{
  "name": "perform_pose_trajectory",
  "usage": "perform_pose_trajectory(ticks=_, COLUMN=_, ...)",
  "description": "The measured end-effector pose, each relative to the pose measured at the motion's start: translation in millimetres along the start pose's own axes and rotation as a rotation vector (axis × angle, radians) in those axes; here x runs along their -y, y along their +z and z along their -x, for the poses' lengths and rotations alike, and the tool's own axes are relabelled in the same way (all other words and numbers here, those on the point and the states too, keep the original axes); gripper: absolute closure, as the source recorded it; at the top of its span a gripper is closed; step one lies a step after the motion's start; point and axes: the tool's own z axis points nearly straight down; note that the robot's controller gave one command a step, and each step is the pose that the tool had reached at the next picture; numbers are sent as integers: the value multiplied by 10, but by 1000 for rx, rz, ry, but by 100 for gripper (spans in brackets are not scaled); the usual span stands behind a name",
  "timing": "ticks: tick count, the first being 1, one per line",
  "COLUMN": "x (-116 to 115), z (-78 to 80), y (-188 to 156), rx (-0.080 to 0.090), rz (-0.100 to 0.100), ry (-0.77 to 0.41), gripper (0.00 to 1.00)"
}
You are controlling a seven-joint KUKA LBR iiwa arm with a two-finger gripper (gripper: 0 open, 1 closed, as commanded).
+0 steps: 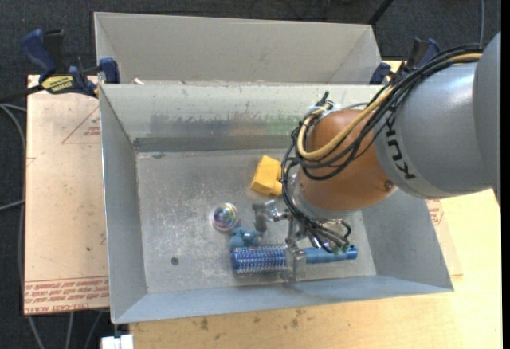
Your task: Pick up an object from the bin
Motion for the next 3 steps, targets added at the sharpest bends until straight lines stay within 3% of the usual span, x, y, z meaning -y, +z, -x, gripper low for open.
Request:
perform_pose_trajectory(ticks=1, x=-104, z=-126, y=17, rx=-6, rz=1, ry=188, gripper=0)
perform_pose_trajectory(ticks=2, x=-78, z=-32, y=315, rx=-1, rz=0, ry=383, gripper=0)
perform_pose_trajectory(ticks=3, x=-78, z=-25, y=315, rx=1, rz=1, ry=383, gripper=0)
